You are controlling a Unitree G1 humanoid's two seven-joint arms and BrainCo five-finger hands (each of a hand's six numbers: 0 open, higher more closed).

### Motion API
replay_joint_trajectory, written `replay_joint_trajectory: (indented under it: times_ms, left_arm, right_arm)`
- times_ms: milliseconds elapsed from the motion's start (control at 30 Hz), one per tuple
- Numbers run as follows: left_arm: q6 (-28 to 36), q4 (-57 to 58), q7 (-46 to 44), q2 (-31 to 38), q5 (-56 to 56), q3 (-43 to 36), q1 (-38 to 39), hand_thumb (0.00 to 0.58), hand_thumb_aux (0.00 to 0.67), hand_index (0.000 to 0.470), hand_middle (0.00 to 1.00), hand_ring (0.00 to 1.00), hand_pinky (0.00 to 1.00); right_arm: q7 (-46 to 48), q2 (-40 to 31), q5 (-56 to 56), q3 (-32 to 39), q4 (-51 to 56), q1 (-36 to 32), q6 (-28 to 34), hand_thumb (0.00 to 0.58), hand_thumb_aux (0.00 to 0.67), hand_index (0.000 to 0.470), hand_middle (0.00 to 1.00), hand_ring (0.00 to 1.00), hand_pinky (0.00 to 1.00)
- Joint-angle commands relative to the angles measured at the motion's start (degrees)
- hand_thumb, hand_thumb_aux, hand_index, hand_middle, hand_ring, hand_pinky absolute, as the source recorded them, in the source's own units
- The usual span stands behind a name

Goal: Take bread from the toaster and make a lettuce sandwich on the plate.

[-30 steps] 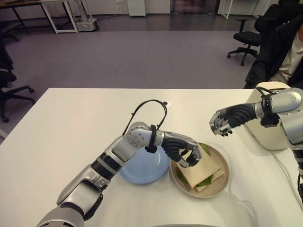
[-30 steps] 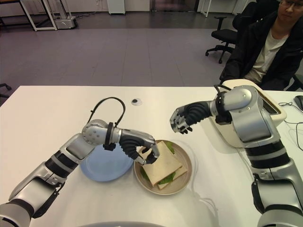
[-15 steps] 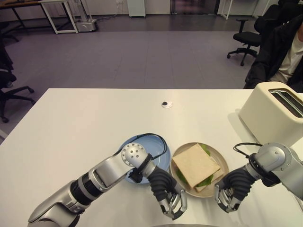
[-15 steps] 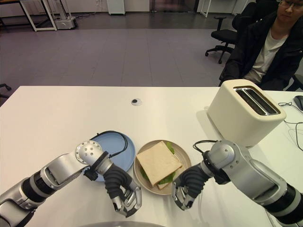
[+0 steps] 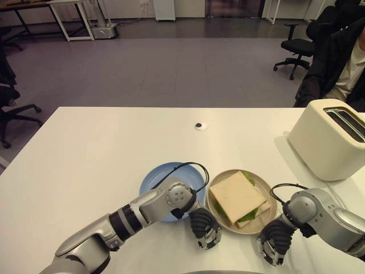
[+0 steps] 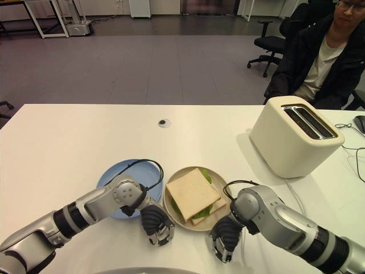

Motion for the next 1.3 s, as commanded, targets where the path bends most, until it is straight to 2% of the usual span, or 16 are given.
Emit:
replay_joint_trajectory:
  times_ms: [33, 200, 633, 733, 833, 933, 967, 1000, 1033, 1067, 1100, 1133, 1200, 1233, 1267, 1300]
  left_arm:
    - [-2.9, 5.01, 0.84, -1.15, 2.48, 1.2, -0.93, 0.58, 0.67, 0.47, 1.0, 1.0, 1.0]
    - [-7.42, 12.9, 3.86, -3.91, 5.57, 3.38, -4.41, 0.58, 0.67, 0.47, 1.0, 1.0, 1.0]
    - [-23.25, 61.05, 31.84, -15.69, 19.55, 6.36, -23.74, 0.58, 0.67, 0.47, 1.0, 1.0, 1.0]
    - [-25.14, 62.6, 29.36, -15.93, 16.81, 9.19, -23.92, 0.58, 0.67, 0.47, 1.0, 1.0, 1.0]
    - [-24.93, 55.37, 16.89, -14.69, 6.58, 14.55, -20.68, 0.58, 0.67, 0.47, 1.0, 1.0, 1.0]
    - [-14.91, 40.17, 7.33, -14.35, -7.96, 22.01, -16.11, 0.58, 0.67, 0.47, 1.0, 1.0, 1.0]
    - [-10.27, 34.85, 7.24, -14.47, -12.15, 25.11, -15.11, 0.58, 0.67, 0.47, 1.0, 1.0, 1.0]
    - [-5.87, 29.88, 9.44, -14.29, -14.69, 28.34, -14.15, 0.572, 0.591, 0.415, 1.0, 1.0, 1.0]
    - [-0.93, 25.38, 13.5, -14.45, -16.84, 32.07, -13.09, 0.536, 0.486, 0.341, 1.0, 1.0, 1.0]
    - [3.91, 21.05, 17.96, -14.75, -18.51, 35.52, -11.29, 0.053, 0.032, 0.022, 0.36, 0.36, 0.36]
    - [8.31, 16.69, 23.54, -15.27, -19.15, 38.92, -8.78, 0.023, 0.013, 0.009, 0.0, 0.0, 0.0]
    - [10.95, 12.45, 29.76, -16.27, -18.89, 42.16, -6.02, 0.0, 0.0, 0.0, 0.0, 0.0, 0.0]
    - [14.66, 2.86, 39.84, -17.77, -16.69, 46.3, 0.88, 0.0, 0.0, 0.0, 0.0, 0.0, 0.0]
    - [16.59, -1.59, 42.89, -17.88, -15.75, 47.12, 4.25, 0.0, 0.0, 0.0, 0.0, 0.0, 0.0]
    - [19.09, -5.1, 45.1, -18.11, -15.68, 47.78, 6.78, 0.0, 0.0, 0.0, 0.0, 0.0, 0.0]
    - [21.03, -7.16, 46.49, -18.47, -15.9, 48.02, 8.12, 0.0, 0.0, 0.0, 0.0, 0.0, 0.0]
  right_arm:
    - [-2.12, 4.71, -2.62, -0.32, 6.0, -2.38, -0.84, 0.58, 0.67, 0.47, 1.0, 1.0, 1.0]
    - [-4.32, 10.24, -4.19, -2.11, 14.77, -7.44, -1.15, 0.58, 0.67, 0.47, 1.0, 1.0, 1.0]
    - [-14.55, 23.82, -9.41, -4.42, 50.69, -24.05, -8.38, 0.58, 0.67, 0.47, 1.0, 1.0, 1.0]
    - [-13.54, 23.39, -8.17, -6.11, 50.39, -24.1, -8.94, 0.58, 0.67, 0.47, 1.0, 1.0, 1.0]
    - [-9.38, 20.9, -4.6, -9.77, 43.04, -23.26, -6.42, 0.58, 0.67, 0.47, 1.0, 1.0, 1.0]
    - [-10.33, 21.67, 0.34, -17.4, 35.47, -23.62, -0.58, 0.58, 0.67, 0.47, 1.0, 1.0, 1.0]
    - [-14.5, 23.74, 1.68, -21.77, 33.23, -24.2, 2.7, 0.557, 0.536, 0.376, 1.0, 1.0, 1.0]
    - [-19.61, 26.38, 2.72, -25.91, 31.88, -25.19, 5.44, 0.484, 0.397, 0.278, 1.0, 1.0, 1.0]
    - [-24.2, 29.07, 3.9, -29.89, 30.63, -25.73, 8.98, 0.447, 0.349, 0.245, 1.0, 1.0, 1.0]
    - [-29.52, 32.1, 4.6, -33.57, 29.69, -25.46, 12.22, 0.449, 0.352, 0.247, 1.0, 1.0, 1.0]
    - [-35.48, 35.6, 5.05, -37.21, 28.83, -24.65, 15.06, 0.027, 0.016, 0.011, 1.0, 1.0, 1.0]
    - [-40.68, 38.64, 5.5, -40.27, 27.32, -23.14, 17.07, 0.0, 0.0, 0.0, 1.0, 1.0, 1.0]
    - [-49.2, 43.94, 5.82, -44.55, 22.33, -18.97, 19.59, 0.0, 0.0, 0.0, 0.78, 0.78, 0.78]
    - [-51.91, 45.51, 5.83, -45.38, 20.26, -17.18, 19.9, 0.0, 0.0, 0.0, 0.54, 0.54, 0.54]
    - [-54.7, 46.93, 5.59, -46.24, 17.86, -15.07, 19.74, 0.0, 0.0, 0.0, 0.0, 0.0, 0.0]
    - [-56.98, 47.91, 5.32, -47.11, 14.83, -12.55, 20.09, 0.0, 0.0, 0.0, 0.0, 0.0, 0.0]
